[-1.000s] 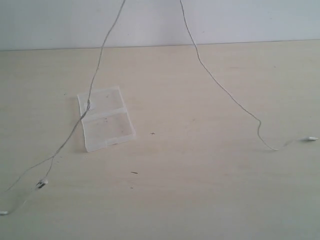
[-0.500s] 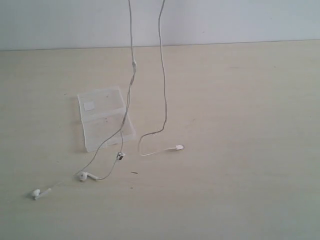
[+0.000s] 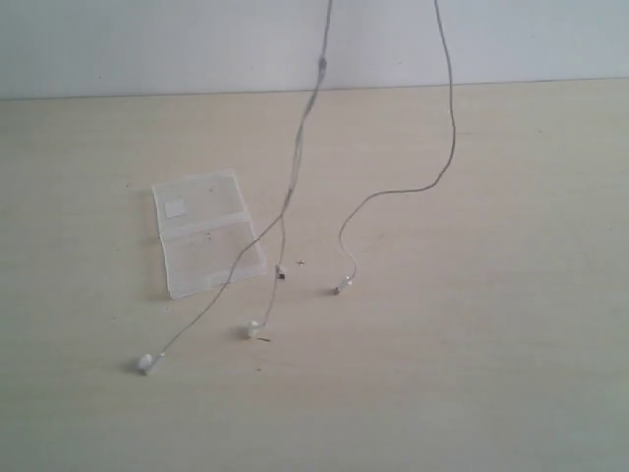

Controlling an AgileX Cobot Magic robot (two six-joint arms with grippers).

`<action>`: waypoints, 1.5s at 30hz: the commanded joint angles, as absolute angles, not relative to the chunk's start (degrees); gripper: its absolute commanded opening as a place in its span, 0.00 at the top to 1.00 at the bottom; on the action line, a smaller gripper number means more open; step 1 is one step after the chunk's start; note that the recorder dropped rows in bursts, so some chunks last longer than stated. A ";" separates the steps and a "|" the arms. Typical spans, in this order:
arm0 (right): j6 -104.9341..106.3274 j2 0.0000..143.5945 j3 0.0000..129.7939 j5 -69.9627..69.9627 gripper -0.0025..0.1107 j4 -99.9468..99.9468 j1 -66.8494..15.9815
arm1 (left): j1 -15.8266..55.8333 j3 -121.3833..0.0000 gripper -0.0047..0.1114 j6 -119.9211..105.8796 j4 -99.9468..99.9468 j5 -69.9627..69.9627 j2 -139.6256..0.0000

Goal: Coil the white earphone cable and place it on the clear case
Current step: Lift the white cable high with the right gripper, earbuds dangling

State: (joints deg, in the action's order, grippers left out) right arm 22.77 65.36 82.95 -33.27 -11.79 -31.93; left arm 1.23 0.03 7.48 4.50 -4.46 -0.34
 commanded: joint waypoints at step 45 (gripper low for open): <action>17.78 59.48 63.26 -4.39 0.98 -13.25 -29.91 | 1.09 0.00 0.96 20.98 3.88 3.96 0.00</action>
